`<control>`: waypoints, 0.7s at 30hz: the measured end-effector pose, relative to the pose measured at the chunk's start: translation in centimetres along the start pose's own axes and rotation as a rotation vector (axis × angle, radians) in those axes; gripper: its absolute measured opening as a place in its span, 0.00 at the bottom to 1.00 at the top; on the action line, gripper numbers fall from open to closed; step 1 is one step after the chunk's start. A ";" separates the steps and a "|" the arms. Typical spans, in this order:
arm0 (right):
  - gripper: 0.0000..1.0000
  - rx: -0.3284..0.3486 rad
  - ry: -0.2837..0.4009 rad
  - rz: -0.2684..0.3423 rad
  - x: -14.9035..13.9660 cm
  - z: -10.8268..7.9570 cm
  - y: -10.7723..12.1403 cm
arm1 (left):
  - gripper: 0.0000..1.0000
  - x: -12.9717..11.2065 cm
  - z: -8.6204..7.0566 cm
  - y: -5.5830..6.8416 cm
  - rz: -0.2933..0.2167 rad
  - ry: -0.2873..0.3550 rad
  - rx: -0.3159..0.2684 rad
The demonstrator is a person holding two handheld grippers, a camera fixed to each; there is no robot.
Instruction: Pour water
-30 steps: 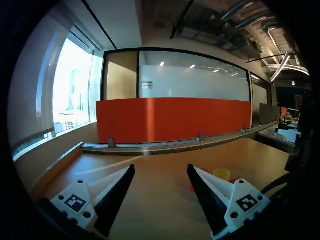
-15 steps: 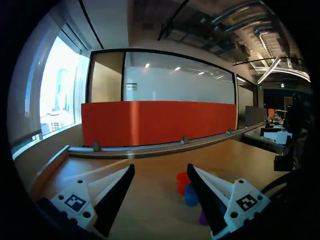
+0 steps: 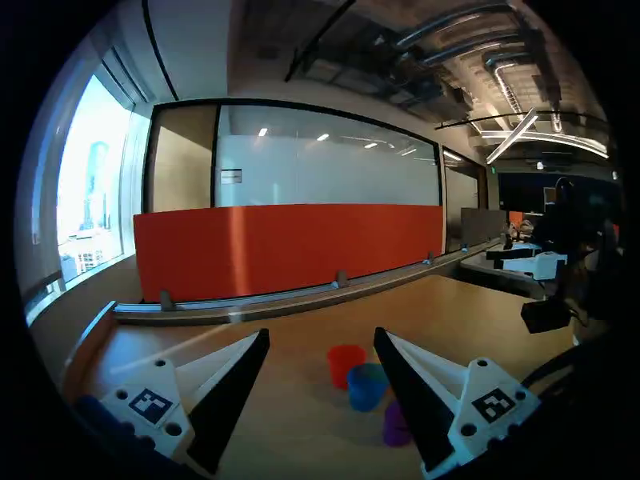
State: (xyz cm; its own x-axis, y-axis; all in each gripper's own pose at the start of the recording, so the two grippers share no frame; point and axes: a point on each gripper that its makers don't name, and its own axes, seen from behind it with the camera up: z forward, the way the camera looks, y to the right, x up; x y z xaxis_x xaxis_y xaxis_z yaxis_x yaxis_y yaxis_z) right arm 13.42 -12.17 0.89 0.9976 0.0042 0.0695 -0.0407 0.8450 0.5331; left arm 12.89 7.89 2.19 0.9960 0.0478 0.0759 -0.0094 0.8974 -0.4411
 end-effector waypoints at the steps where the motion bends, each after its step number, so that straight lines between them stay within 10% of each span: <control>1: 0.99 0.006 0.001 0.003 0.0 0.1 -0.1 | 0.97 0.0 0.0 0.2 -0.001 0.000 -0.012; 21: 0.99 0.134 -0.060 -0.061 -0.7 0.7 -3.0 | 0.97 -0.6 0.4 1.6 0.036 -0.031 -0.103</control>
State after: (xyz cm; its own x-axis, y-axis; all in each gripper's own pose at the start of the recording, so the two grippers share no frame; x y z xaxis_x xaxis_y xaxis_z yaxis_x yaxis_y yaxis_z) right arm 12.84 -15.09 -0.11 0.9934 -0.0802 0.0819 0.0084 0.7635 0.6457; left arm 12.19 9.48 1.75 0.9919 0.0943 0.0849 -0.0347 0.8453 -0.5332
